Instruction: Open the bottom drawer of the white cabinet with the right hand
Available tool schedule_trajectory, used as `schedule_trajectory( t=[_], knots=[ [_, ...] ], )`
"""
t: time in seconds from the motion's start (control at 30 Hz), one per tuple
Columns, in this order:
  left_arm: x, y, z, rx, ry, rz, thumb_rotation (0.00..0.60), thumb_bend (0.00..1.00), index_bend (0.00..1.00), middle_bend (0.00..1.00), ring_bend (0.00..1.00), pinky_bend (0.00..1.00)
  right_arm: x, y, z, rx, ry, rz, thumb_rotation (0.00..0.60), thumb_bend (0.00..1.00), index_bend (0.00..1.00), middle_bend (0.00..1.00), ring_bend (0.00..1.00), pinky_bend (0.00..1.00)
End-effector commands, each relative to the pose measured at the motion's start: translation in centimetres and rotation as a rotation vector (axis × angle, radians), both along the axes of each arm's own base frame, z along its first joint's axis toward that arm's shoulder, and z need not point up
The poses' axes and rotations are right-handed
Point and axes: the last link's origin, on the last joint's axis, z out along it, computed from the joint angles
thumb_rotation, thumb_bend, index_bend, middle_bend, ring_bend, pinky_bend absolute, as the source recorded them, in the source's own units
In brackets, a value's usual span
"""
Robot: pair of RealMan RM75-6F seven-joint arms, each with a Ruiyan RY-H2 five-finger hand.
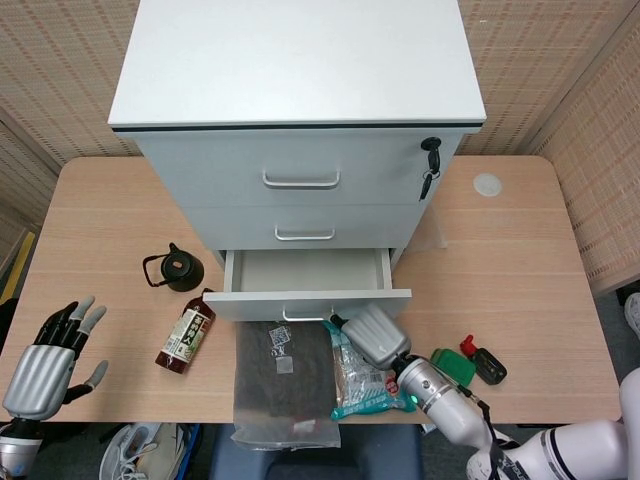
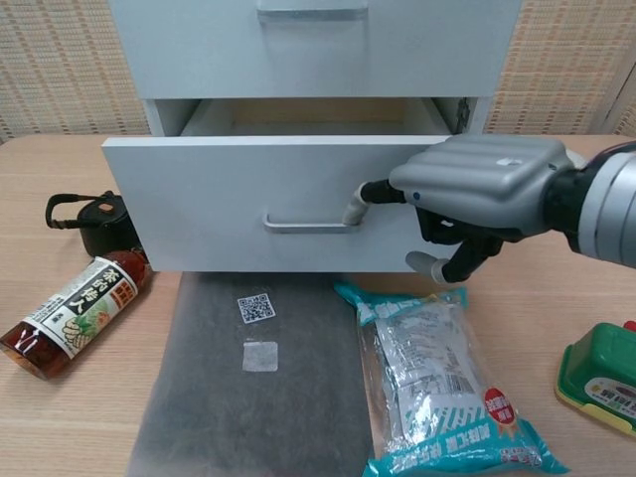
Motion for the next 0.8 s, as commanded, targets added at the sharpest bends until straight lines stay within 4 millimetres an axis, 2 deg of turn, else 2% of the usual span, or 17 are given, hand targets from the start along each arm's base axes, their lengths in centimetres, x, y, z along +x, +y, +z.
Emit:
schedule_trajectory(
  t=[0.03,0.6,0.8],
  knots=[
    [0.0,0.0,0.0,0.001,-0.001,0.001,0.600,0.32,0.09,0.00,0.03,0.11,0.0,0.6,0.2,0.011,0.004,0.008,0.600,0.44,0.19,0.99,1.00,1.00],
    [0.1,-0.2,0.0,0.002,-0.002,-0.005,0.600,0.32,0.09,0.00,0.03,0.11,0.2,3.9,1.3,0.091,-0.012,0.038,0.600,0.44,0.19,0.99,1.00,1.00],
    [0.2,-0.3,0.2,0.008,-0.003,-0.009,0.600,0.32,0.09,0.00,0.03,0.11,0.4,4.5,3.1,0.031,-0.073,0.081,0.600,0.44,0.19,0.99,1.00,1.00]
  ],
)
